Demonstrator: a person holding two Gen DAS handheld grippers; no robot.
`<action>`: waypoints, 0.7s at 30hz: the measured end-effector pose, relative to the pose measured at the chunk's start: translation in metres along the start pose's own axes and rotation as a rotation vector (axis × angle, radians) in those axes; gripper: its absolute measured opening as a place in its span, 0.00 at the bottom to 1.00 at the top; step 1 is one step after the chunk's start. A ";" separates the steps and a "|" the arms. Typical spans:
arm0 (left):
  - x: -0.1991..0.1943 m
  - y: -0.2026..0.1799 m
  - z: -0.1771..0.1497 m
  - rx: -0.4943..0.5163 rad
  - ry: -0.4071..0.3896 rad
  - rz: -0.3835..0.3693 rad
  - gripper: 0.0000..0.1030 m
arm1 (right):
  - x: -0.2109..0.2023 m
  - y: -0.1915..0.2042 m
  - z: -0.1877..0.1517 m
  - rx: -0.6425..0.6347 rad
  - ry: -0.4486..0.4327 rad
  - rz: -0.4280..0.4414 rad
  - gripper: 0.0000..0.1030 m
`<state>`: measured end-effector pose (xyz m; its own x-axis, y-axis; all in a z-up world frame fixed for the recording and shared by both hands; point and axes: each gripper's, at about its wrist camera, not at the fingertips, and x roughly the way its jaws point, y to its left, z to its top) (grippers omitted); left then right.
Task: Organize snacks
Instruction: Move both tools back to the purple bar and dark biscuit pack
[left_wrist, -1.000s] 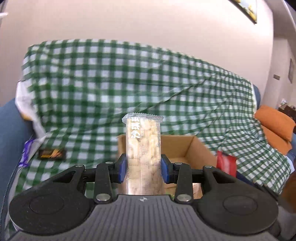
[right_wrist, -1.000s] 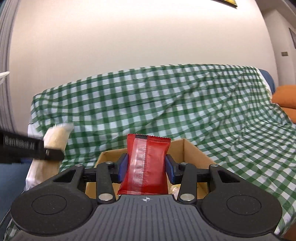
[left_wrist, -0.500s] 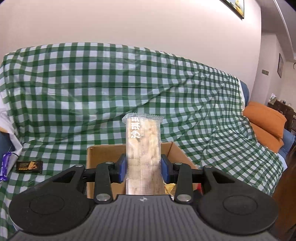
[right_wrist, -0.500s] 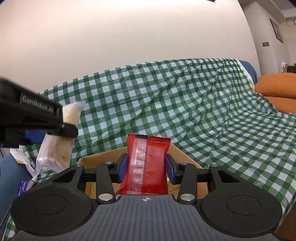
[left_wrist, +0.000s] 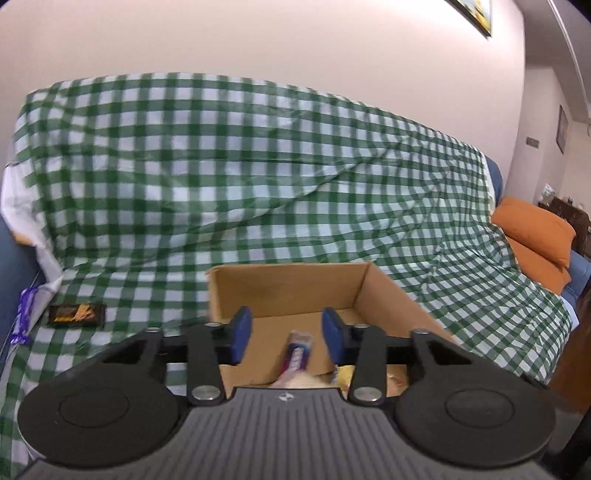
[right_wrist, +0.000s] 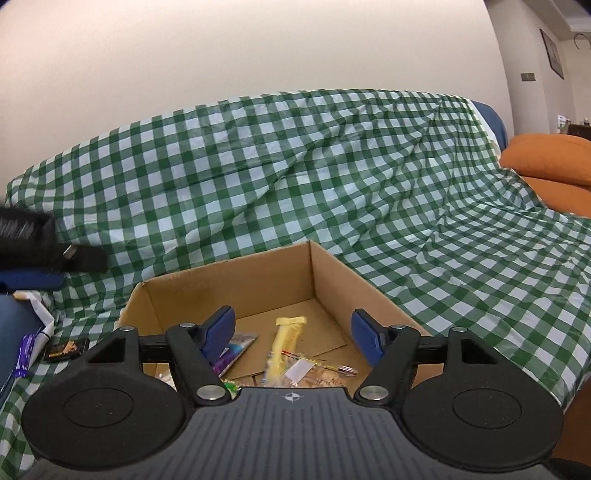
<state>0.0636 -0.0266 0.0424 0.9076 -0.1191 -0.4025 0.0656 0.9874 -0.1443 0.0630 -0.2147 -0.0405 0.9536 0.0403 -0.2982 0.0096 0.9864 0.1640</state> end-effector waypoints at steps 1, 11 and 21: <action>-0.003 0.007 -0.003 -0.008 -0.002 0.006 0.29 | 0.000 0.002 -0.001 -0.007 0.001 0.003 0.70; -0.004 0.095 -0.029 -0.063 -0.041 0.141 0.17 | -0.011 0.019 -0.007 -0.077 -0.062 0.084 0.44; 0.073 0.193 -0.012 -0.166 -0.077 0.322 0.17 | -0.020 0.035 -0.012 -0.151 -0.040 0.213 0.28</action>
<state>0.1377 0.1541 -0.0259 0.8999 0.2097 -0.3825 -0.2909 0.9419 -0.1682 0.0411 -0.1787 -0.0400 0.9405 0.2463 -0.2340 -0.2348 0.9690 0.0762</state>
